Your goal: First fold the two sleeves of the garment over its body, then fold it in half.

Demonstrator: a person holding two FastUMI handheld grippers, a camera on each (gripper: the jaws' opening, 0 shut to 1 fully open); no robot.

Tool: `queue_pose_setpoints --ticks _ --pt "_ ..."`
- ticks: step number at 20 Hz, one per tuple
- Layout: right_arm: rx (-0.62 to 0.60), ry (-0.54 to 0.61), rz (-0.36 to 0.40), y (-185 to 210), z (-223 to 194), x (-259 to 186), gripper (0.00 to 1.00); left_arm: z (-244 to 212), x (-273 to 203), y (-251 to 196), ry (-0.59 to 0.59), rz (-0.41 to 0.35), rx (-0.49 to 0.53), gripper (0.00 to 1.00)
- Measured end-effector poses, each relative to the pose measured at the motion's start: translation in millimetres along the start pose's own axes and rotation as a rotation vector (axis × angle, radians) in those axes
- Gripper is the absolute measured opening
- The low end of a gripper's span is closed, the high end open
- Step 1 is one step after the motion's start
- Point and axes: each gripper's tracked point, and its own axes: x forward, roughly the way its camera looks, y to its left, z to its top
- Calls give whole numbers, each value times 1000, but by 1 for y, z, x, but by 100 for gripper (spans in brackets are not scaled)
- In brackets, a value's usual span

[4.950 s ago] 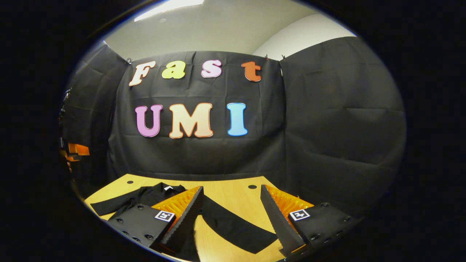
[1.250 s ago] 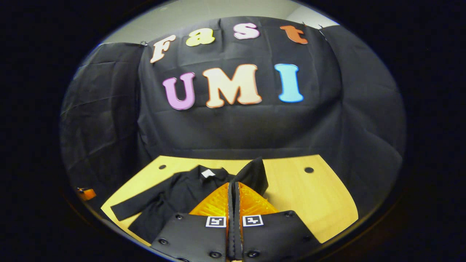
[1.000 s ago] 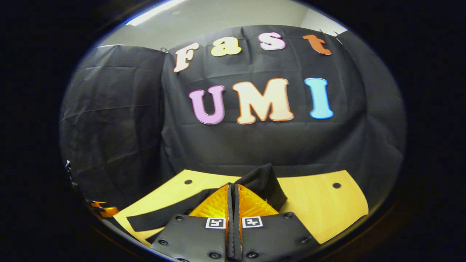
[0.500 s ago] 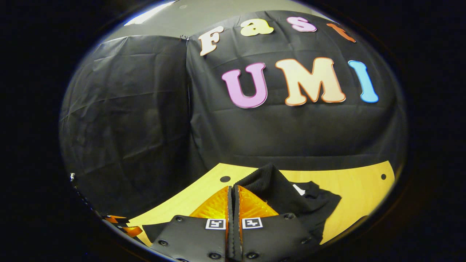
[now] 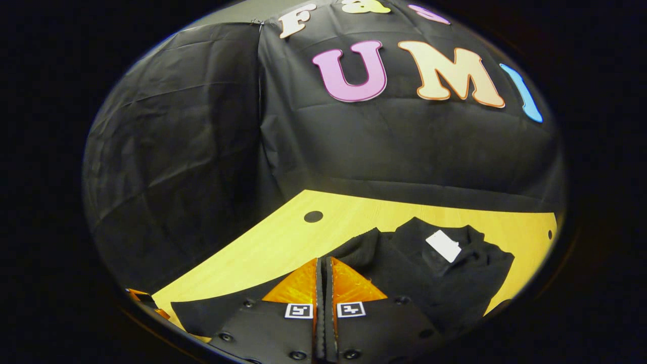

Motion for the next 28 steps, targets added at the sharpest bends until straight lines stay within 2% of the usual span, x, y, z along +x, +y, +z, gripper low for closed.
queue_pose_setpoints --ticks 2,4,7,10,11,12,17,19,20,21,24,25,26,28 --pt "48 10 17 3 -2 7 7 -6 -2 -2 10 -1 12 95" --pt "74 -11 22 2 7 3 43 -15 -4 -3 29 -2 18 95" --pt "72 -77 -20 -8 26 -10 97 -25 -1 -3 52 5 30 95" --pt "90 -146 -32 -19 46 -39 98 -28 8 -10 65 -1 49 95" --pt "91 -170 -40 -23 52 -52 94 -29 9 -10 68 1 56 95" --pt "79 -194 -60 -31 57 -65 98 -29 11 -12 68 1 66 95" --pt "87 -279 -128 -81 80 -128 98 -37 18 -18 91 3 134 95" --pt "104 -316 -170 -104 89 -155 98 -41 21 -20 105 -3 150 94" --pt "103 -344 -196 -115 93 -170 93 -42 20 -21 108 -8 157 94" --pt "98 -371 -225 -124 98 -188 93 -45 21 -23 119 -12 161 94" --pt "63 -424 -295 -147 96 -231 94 -54 25 -23 147 -12 174 93" --pt "53 -430 -309 -152 93 -243 97 -55 25 -24 150 -14 179 93" --pt "45 -426 -321 -156 89 -250 94 -53 27 -26 144 -21 185 94" --pt "39 -399 -362 -166 73 -264 97 -54 28 -28 151 -37 209 90"
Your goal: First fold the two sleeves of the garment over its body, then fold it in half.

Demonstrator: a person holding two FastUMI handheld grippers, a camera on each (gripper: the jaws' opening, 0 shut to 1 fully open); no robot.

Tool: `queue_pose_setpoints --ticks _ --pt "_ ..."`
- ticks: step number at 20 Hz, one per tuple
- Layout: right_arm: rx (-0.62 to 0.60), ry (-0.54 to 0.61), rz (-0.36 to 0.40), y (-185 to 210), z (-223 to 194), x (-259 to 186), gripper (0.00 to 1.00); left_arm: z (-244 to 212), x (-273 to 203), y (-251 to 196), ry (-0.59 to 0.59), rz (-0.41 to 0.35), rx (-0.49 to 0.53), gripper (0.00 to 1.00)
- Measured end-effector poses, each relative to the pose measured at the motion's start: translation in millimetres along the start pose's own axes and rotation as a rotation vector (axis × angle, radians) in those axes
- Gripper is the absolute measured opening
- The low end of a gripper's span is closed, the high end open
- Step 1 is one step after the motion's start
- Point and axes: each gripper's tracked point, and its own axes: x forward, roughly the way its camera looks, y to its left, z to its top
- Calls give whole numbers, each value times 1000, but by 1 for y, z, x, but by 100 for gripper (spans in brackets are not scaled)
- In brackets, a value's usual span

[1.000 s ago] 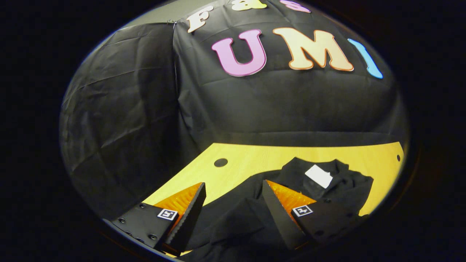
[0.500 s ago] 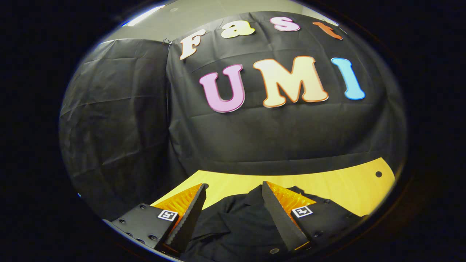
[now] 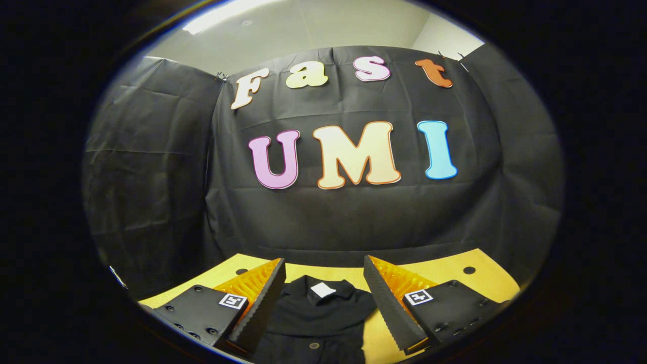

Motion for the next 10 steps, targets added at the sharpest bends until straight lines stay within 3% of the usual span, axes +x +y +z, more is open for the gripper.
queue_pose_setpoints --ticks 3,5,7,10 --pt "-14 4 -43 -15 -4 -24 97 1 1 -2 4 -16 30 90" --pt "-21 35 -27 -14 -13 -41 97 0 1 -5 -1 -36 3 89" --pt "-23 75 -18 -18 -21 -59 97 -1 1 -6 -5 -50 -32 80" --pt "31 100 -21 -27 -21 -90 97 -2 2 -8 20 -60 -19 79"
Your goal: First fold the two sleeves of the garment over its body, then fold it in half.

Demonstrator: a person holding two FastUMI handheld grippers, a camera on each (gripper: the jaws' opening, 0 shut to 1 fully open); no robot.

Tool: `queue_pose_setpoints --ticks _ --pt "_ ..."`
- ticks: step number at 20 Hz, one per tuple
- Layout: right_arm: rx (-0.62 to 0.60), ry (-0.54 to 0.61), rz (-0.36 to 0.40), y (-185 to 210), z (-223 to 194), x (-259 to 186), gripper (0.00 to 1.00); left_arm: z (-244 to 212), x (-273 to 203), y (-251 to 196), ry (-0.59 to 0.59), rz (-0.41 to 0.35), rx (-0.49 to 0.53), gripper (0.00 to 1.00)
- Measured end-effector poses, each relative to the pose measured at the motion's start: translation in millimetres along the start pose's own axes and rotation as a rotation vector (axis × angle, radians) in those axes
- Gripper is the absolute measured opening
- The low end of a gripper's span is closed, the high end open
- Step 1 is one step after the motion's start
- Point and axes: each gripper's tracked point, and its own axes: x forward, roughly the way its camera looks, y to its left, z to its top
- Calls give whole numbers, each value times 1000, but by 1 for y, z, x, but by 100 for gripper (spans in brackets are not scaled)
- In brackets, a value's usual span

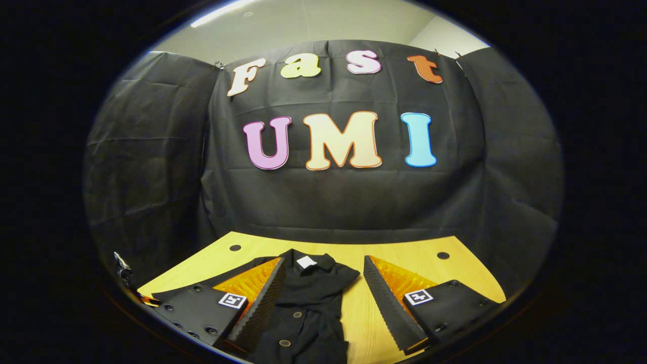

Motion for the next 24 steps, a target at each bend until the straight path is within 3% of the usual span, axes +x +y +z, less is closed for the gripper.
queue_pose_setpoints --ticks 3,4,6,7,8,10,11,12,13,14,15,18,19,20,21,23,24 --pt "57 -18 -23 -20 0 -25 94 2 0 -6 -6 -17 21 67" --pt "67 -25 -45 -30 0 -30 97 3 -1 -10 -16 -25 29 65" --pt "101 -23 -57 -42 -2 -37 100 5 1 -12 -36 -22 41 48" --pt "125 -16 -54 -46 -4 -42 94 5 3 -15 -41 -24 43 44" --pt "148 -19 -52 -49 -4 -45 97 6 3 -17 -46 -21 42 37" --pt "178 -25 -61 -60 -7 -50 97 8 6 -17 -40 20 18 20" --pt "179 -22 -71 -65 -10 -50 97 9 7 -17 -39 44 10 19" --pt "175 -15 -79 -69 -13 -51 97 8 7 -18 -32 77 8 7" --pt "169 -7 -83 -72 -17 -52 92 9 9 -20 -24 113 19 5" --pt "165 -1 -83 -73 -18 -53 97 9 9 -20 -10 142 38 0" --pt "164 0 -80 -74 -17 -54 97 11 9 -25 -2 147 53 0" --pt "170 5 -73 -78 -20 -54 93 20 5 -55 16 59 2 0" --pt "173 12 -72 -80 -22 -54 97 25 2 -64 12 32 -26 0" --pt "175 19 -72 -83 -24 -54 93 32 -1 -72 0 15 -44 0" --pt "176 22 -75 -85 -25 -54 97 40 -6 -77 -14 5 -55 0" --pt "172 25 -81 -91 -27 -56 93 64 -17 -87 -64 -14 -65 0" --pt "168 30 -84 -93 -30 -57 97 79 -24 -93 -95 -28 -67 0"
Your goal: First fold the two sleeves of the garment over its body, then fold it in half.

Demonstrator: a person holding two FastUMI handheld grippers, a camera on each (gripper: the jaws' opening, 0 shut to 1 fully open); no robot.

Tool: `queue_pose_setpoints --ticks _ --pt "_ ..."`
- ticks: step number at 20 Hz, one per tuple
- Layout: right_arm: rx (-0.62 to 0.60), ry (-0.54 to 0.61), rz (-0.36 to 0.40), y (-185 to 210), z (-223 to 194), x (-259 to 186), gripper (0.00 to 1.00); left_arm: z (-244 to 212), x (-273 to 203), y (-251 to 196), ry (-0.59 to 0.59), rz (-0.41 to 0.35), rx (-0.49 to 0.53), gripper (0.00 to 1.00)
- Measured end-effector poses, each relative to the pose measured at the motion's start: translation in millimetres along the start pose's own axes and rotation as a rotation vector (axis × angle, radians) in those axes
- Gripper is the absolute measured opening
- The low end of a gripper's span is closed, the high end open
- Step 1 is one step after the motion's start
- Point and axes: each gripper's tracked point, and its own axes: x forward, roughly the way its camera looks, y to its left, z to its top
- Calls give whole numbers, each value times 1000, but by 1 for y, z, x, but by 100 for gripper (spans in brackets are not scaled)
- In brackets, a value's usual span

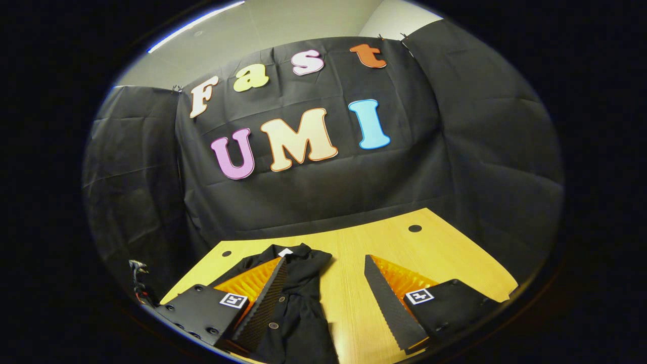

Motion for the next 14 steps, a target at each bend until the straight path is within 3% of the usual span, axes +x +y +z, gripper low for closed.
queue_pose_setpoints --ticks 5,10,14 --pt "-9 5 -20 -15 -2 -4 97 82 -16 -45 -148 -106 6 0" --pt "-12 13 -41 -29 -7 -8 97 163 -16 -117 -309 -234 60 0" --pt "-23 33 -59 -37 -16 -10 97 191 2 -187 -347 -353 113 0"
